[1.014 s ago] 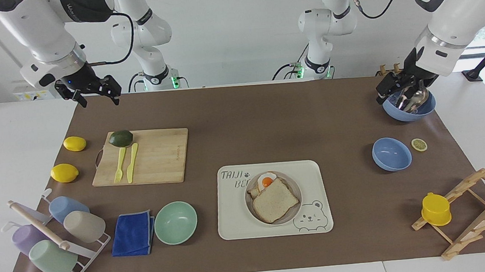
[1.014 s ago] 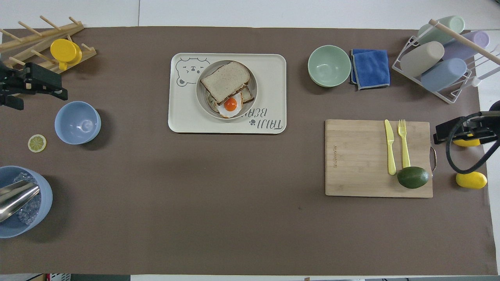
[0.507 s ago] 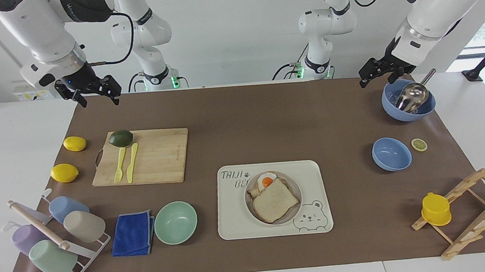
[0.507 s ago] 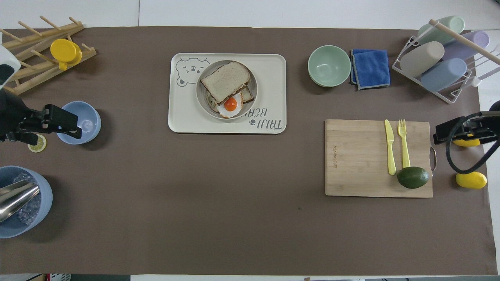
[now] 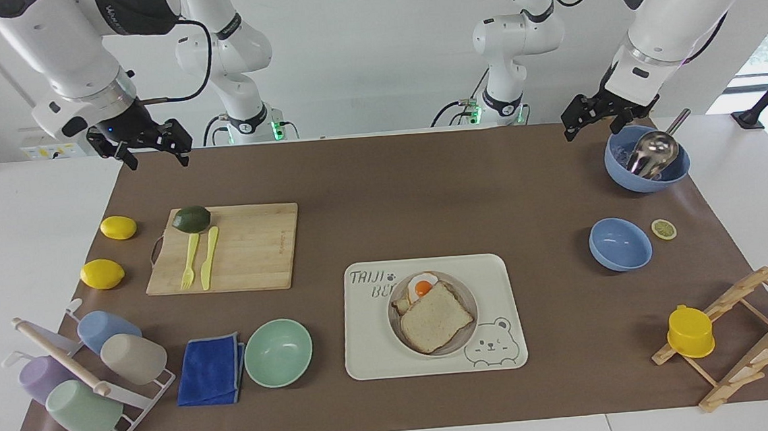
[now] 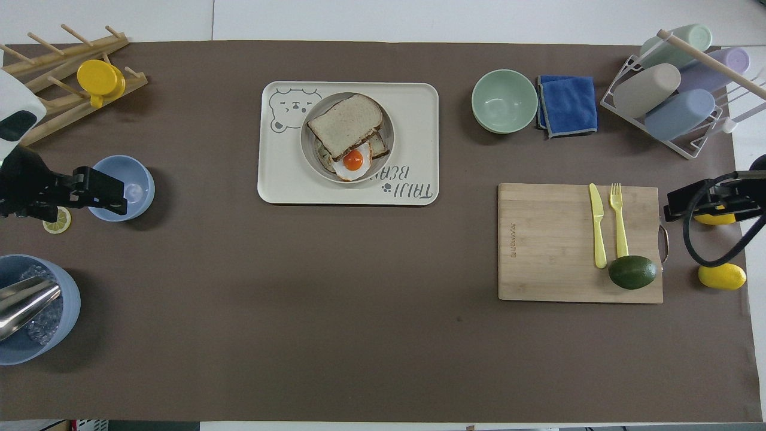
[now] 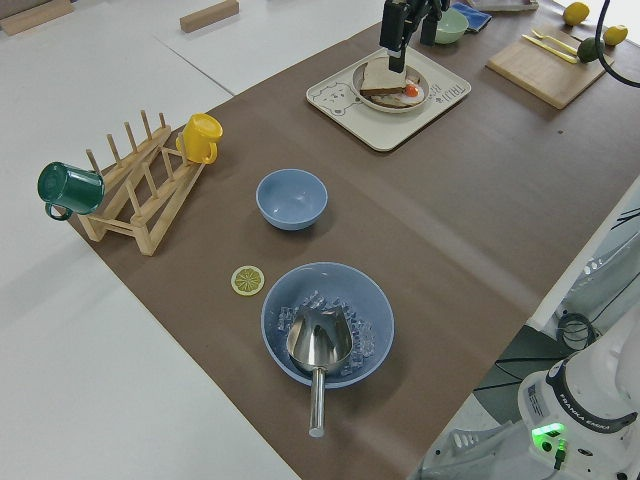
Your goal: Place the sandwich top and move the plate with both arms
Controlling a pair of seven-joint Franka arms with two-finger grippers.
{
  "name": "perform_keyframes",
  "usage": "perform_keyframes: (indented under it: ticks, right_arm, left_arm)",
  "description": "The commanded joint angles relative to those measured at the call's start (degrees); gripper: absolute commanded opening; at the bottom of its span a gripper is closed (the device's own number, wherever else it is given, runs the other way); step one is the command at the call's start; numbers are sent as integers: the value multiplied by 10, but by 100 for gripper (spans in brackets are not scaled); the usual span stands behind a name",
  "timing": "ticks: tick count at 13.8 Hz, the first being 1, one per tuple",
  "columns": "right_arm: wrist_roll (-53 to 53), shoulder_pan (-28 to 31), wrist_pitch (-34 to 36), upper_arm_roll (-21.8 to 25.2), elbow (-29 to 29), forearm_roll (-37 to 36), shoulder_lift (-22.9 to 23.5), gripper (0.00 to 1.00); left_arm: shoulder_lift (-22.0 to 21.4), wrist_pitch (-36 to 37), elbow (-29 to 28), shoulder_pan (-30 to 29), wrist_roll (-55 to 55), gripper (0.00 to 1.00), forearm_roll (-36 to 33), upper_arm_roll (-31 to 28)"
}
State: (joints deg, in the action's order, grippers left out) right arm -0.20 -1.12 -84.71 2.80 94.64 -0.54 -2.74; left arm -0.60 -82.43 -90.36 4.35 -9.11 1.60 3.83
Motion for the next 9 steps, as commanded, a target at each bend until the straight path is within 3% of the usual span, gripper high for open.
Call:
perform_keyframes:
  ticks: [1,9]
  right_arm:
    - [-9,6,-5,-2,13,6,-10,100]
    - [-9,6,-5,-2,13,6,-10,100]
  left_arm:
    - [-6,-10,-3,-1,9,100,-12,0]
    - [-6,-37,-6,-12,10,100,2,-1]
